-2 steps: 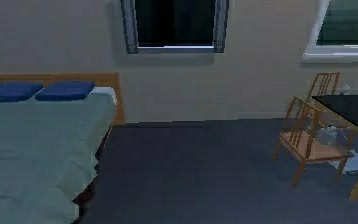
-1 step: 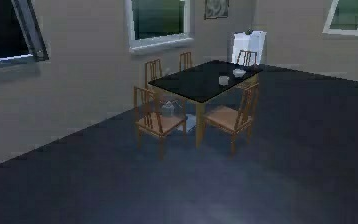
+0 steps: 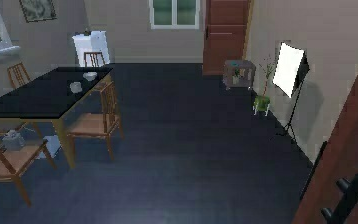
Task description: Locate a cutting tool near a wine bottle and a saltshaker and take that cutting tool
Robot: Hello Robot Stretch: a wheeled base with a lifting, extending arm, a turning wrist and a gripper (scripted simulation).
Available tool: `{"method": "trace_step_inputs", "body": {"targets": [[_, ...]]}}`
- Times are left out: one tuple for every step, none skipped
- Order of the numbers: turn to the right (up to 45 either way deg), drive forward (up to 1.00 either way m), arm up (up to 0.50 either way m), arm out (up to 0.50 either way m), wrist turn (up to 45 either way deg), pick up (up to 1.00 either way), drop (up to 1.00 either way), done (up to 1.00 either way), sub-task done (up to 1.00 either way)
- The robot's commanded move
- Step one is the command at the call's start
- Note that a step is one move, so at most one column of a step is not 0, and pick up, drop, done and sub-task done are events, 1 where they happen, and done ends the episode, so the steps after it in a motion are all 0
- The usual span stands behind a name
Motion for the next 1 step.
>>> {"method": "trace_step_inputs", "body": {"targets": [[0.0, 1.00, 0.00, 0.00, 0.0, 0.00, 0.00, 0.00, 0.00]]}}
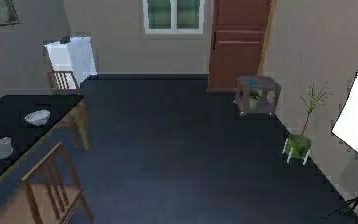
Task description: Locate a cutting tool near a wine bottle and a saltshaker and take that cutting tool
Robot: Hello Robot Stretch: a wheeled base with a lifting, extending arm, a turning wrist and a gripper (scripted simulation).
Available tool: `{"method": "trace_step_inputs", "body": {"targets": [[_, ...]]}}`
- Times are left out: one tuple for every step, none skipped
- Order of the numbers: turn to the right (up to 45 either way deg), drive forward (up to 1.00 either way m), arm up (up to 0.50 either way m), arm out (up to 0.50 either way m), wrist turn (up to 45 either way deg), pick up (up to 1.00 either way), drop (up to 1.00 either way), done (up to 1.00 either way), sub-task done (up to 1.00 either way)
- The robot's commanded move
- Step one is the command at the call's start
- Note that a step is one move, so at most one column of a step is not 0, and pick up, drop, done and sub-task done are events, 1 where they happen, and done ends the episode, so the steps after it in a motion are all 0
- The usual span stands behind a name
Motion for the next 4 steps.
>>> {"method": "trace_step_inputs", "body": {"targets": [[3.0, 0.00, 0.00, 0.00, 0.0, 0.00, 0.00, 0.00, 0.00], [0.0, 1.00, 0.00, 0.00, 0.0, 0.00, 0.00, 0.00, 0.00], [0.0, 1.00, 0.00, 0.00, 0.0, 0.00, 0.00, 0.00, 0.00], [0.0, 1.00, 0.00, 0.00, 0.0, 0.00, 0.00, 0.00, 0.00]]}}
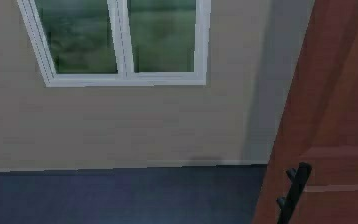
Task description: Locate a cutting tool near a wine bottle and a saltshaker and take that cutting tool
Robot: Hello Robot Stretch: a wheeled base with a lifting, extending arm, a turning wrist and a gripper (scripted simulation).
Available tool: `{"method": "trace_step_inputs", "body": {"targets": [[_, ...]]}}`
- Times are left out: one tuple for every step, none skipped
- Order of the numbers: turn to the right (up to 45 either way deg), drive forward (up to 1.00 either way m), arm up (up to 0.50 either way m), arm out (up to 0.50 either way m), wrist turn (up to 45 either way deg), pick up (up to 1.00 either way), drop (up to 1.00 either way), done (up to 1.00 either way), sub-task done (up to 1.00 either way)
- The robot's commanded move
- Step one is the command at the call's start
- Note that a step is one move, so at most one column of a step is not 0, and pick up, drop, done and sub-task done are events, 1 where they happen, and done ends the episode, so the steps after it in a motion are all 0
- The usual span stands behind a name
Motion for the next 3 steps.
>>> {"method": "trace_step_inputs", "body": {"targets": [[0.0, 0.75, 0.00, 0.00, 0.0, 0.00, 0.00, 0.00, 0.00], [45.0, 0.00, 0.00, 0.00, 0.0, 0.00, 0.00, 0.00, 0.00], [3.0, 0.00, 0.00, 0.00, 0.0, 0.00, 0.00, 0.00, 0.00]]}}
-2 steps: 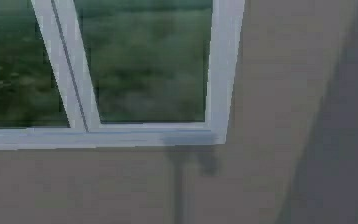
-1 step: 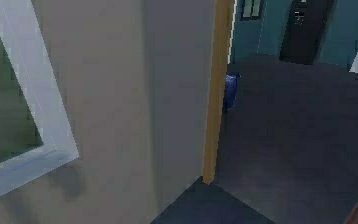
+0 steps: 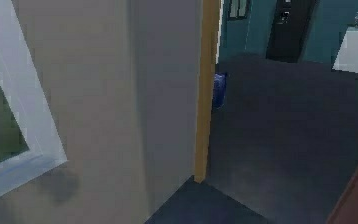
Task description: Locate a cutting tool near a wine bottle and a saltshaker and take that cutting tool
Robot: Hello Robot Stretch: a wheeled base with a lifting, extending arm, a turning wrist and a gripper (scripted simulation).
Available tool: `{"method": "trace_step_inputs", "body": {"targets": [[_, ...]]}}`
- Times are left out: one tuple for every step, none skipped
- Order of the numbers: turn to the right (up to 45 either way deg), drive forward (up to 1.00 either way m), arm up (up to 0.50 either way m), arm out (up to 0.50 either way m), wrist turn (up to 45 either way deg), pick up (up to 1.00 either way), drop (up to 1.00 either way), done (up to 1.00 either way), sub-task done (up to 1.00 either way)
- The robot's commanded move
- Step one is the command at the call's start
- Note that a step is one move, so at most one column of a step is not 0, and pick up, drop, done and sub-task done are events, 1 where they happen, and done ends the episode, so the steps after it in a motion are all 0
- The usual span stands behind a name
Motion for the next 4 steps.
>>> {"method": "trace_step_inputs", "body": {"targets": [[0.0, 0.55, 0.00, 0.00, 0.0, 0.00, 0.00, 0.00, 0.00], [39.0, 0.00, 0.00, 0.00, 0.0, 0.00, 0.00, 0.00, 0.00], [0.0, 1.00, 0.00, 0.00, 0.0, 0.00, 0.00, 0.00, 0.00], [0.0, 1.00, 0.00, 0.00, 0.0, 0.00, 0.00, 0.00, 0.00]]}}
